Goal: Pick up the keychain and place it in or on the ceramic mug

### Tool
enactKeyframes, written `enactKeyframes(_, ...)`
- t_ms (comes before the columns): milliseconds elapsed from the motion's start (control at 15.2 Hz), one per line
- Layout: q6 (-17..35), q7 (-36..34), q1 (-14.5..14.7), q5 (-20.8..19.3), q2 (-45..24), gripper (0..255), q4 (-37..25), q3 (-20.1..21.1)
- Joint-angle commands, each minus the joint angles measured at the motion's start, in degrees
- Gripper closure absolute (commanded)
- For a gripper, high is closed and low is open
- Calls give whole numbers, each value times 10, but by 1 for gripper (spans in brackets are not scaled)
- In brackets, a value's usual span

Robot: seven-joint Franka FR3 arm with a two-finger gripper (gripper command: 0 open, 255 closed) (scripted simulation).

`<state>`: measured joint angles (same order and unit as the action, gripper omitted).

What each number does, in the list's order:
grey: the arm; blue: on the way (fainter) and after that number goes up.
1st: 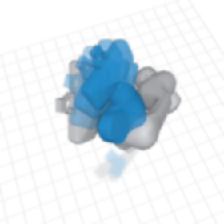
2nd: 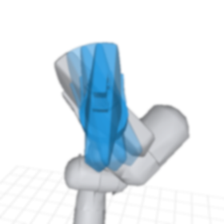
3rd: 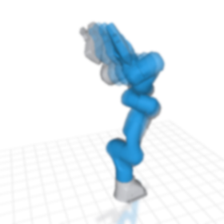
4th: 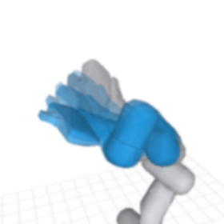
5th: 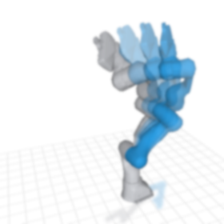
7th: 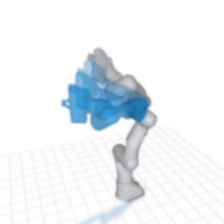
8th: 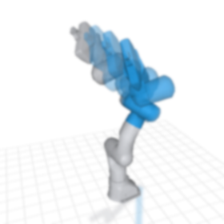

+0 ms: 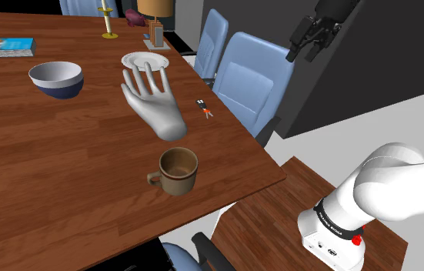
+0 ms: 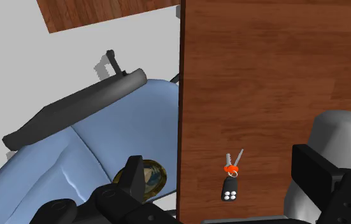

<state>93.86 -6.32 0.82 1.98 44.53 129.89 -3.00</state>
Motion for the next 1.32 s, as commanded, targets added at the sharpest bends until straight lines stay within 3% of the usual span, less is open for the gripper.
enactKeyframes(0, 0, 0, 0, 0, 0, 0, 0, 0)
enactKeyframes(660, 183, -11, 13, 13, -142, 0, 42, 19)
enactKeyframes(1254, 325, -20, 24, 19, -314, 0, 11, 34)
